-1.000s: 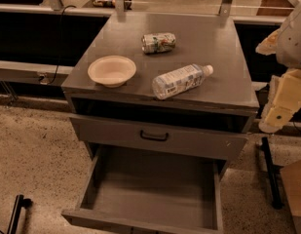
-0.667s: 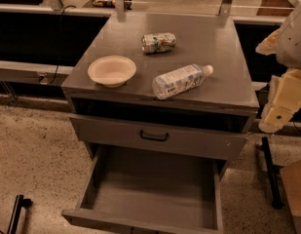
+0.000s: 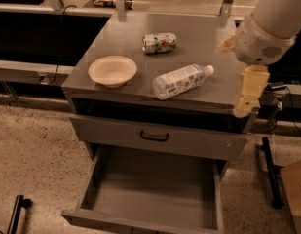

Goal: Place blue plastic bottle into middle drawer

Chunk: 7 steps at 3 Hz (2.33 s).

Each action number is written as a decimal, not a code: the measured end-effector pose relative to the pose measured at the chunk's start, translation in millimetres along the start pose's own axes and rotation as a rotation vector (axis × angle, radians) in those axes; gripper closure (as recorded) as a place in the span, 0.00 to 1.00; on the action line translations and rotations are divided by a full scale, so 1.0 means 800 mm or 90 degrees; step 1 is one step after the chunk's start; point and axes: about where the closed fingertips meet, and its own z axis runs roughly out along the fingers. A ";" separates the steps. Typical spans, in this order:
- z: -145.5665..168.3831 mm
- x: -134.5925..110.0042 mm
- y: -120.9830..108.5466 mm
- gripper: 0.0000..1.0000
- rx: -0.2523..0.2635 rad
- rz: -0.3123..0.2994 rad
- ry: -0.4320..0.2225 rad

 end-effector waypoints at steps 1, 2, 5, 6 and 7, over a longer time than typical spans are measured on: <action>0.052 -0.025 -0.038 0.00 -0.039 -0.081 -0.017; 0.091 -0.040 -0.072 0.00 -0.067 -0.128 -0.017; 0.169 -0.070 -0.143 0.42 -0.099 -0.184 0.003; 0.164 -0.070 -0.132 0.64 -0.099 -0.172 -0.005; 0.128 -0.074 -0.087 0.87 -0.112 -0.105 -0.025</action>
Offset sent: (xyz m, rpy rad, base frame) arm 0.1119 0.0650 -0.0775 -0.0518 0.1168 0.3259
